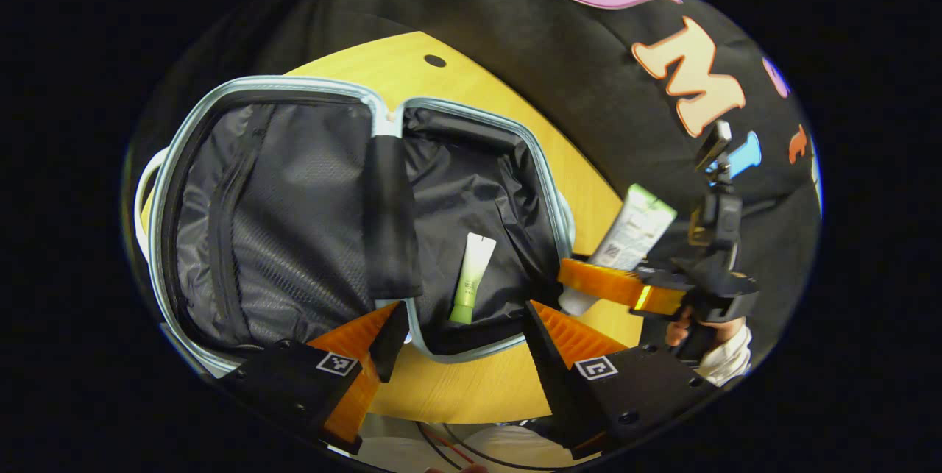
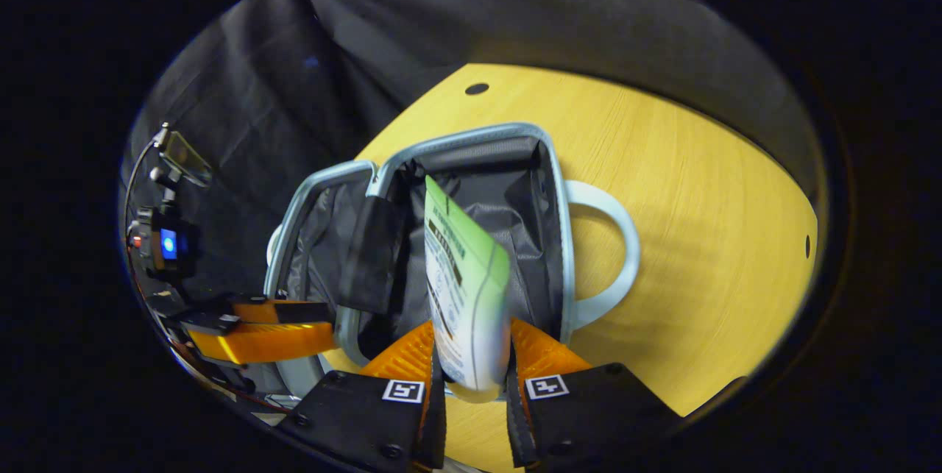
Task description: First open the suitcase, pack the skin care products into it, and then close the suitcase.
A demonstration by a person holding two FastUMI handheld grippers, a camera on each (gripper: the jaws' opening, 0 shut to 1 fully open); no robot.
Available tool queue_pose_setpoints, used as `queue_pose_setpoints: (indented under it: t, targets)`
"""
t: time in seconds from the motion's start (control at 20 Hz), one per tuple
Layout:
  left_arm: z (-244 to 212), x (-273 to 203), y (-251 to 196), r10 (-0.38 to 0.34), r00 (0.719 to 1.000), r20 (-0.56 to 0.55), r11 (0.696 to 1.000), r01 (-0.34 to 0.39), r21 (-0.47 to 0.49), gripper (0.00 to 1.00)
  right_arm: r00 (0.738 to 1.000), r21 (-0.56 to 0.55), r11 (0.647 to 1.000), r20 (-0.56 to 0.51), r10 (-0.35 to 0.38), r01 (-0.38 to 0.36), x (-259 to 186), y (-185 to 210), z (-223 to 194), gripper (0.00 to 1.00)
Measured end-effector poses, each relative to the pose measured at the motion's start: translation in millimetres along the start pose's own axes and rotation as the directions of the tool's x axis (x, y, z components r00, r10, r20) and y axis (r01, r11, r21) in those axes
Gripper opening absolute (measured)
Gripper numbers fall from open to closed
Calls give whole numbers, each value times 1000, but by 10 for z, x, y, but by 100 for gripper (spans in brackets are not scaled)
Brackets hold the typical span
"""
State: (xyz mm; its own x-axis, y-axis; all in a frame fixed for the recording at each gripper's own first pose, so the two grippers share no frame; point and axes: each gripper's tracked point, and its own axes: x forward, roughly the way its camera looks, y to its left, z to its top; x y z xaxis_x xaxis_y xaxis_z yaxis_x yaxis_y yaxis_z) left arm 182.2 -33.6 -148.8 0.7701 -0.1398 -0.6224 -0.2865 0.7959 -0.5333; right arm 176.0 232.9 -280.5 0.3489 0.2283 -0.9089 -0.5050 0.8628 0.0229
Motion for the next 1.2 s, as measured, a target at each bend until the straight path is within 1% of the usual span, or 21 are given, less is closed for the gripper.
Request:
queue_pose_setpoints:
  t: [0.05,0.1,0.15,0.2,0.3,0.5,0.65,0.8,0.9,1.0,1.05,1.1,1.15,1.2]
  targets:
    - [21,-56,67,7,1000,14,1000,-7,-14,91,999,-5,1000,-31,-9,9,101,4,-73,31]
    - [38,-109,125,17,1000,26,1000,-17,-23,91,998,-14,1000,-50,-25,25,188,-25,-107,35]
    - [49,-162,167,24,999,37,999,-22,-31,91,997,-21,999,-62,-39,38,238,-61,-128,36]
    - [72,-200,212,28,999,46,999,-26,-39,91,996,-23,999,-74,-46,44,272,-75,-145,31]
    - [87,-282,285,36,998,55,998,-33,-47,91,994,-22,998,-87,-60,58,330,-88,-166,31]
    - [160,-431,427,60,995,76,997,-56,-62,91,992,-30,996,-91,-83,81,402,-132,-195,32]
    - [315,-605,558,72,991,112,995,-63,-81,91,992,-37,996,-88,-88,85,414,-154,-247,39]
    - [524,-812,825,111,980,162,989,-93,-115,92,997,-21,998,-52,-63,62,308,-79,-204,37]
    - [686,-970,1061,148,968,203,982,-120,-142,91,1000,-2,1000,11,-28,28,161,6,-132,65]
    - [836,-1111,1357,201,950,237,972,-163,-172,91,992,-1,1000,125,-14,14,-48,25,7,86]
    - [887,-1184,1536,230,941,248,964,-186,-189,91,983,-2,1000,183,-22,23,-182,-7,39,96]
    - [928,-1234,1690,256,933,254,956,-206,-207,91,970,-1,999,239,-40,42,-311,-65,78,93]
    - [962,-1282,1862,281,924,258,948,-225,-226,87,954,-1,998,296,-54,57,-479,-116,98,93]
    - [982,-1317,2002,302,918,258,940,-241,-242,91,936,5,998,346,-68,70,-632,-159,112,93]
